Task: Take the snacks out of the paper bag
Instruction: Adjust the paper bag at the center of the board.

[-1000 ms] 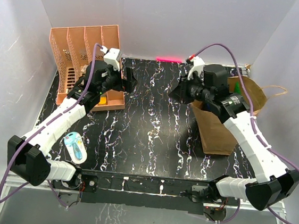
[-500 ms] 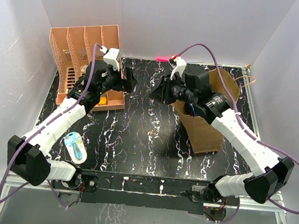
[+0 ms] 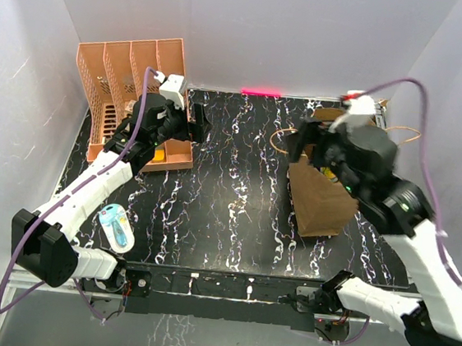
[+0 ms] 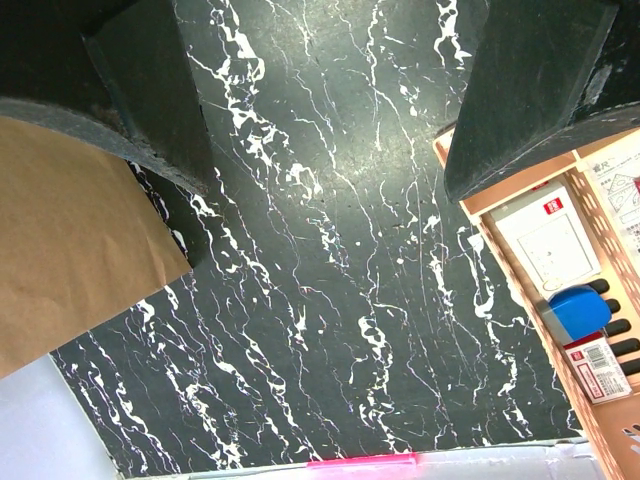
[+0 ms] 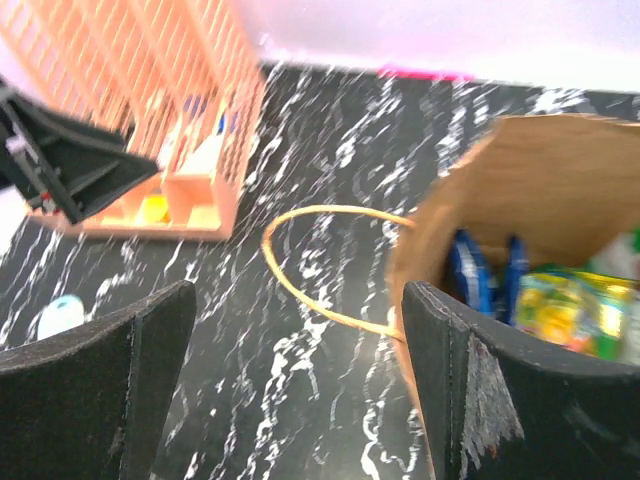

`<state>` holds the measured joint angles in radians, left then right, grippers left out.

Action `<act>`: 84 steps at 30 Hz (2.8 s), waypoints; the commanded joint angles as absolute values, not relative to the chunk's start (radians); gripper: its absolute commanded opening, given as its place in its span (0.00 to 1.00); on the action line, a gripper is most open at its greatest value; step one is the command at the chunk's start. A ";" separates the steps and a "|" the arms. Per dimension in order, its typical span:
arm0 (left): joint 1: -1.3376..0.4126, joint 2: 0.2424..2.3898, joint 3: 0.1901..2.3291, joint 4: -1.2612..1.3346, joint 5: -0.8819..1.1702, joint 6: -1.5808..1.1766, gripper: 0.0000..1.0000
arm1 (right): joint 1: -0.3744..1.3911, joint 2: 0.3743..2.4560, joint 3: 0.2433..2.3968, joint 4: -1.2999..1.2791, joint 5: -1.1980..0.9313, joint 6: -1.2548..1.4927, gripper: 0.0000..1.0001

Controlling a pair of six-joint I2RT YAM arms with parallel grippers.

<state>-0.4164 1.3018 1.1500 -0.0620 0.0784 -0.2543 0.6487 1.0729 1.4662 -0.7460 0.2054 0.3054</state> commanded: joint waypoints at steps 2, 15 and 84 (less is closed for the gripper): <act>-0.422 1.291 1.167 -0.058 0.083 -0.265 0.98 | 0.652 0.913 1.468 -0.743 0.611 0.252 0.89; -0.422 1.293 1.165 -0.056 0.083 -0.272 0.98 | 0.648 1.013 1.505 -0.730 1.353 0.166 0.93; -0.423 1.332 1.240 -0.121 0.337 -0.402 0.98 | -0.258 1.112 1.461 -0.462 -0.795 0.259 0.08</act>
<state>-0.4164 1.3659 1.1576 -0.0917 0.1871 -0.3458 -0.2626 1.2270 1.5024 -0.5781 -0.6895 0.2131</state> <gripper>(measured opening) 0.983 0.078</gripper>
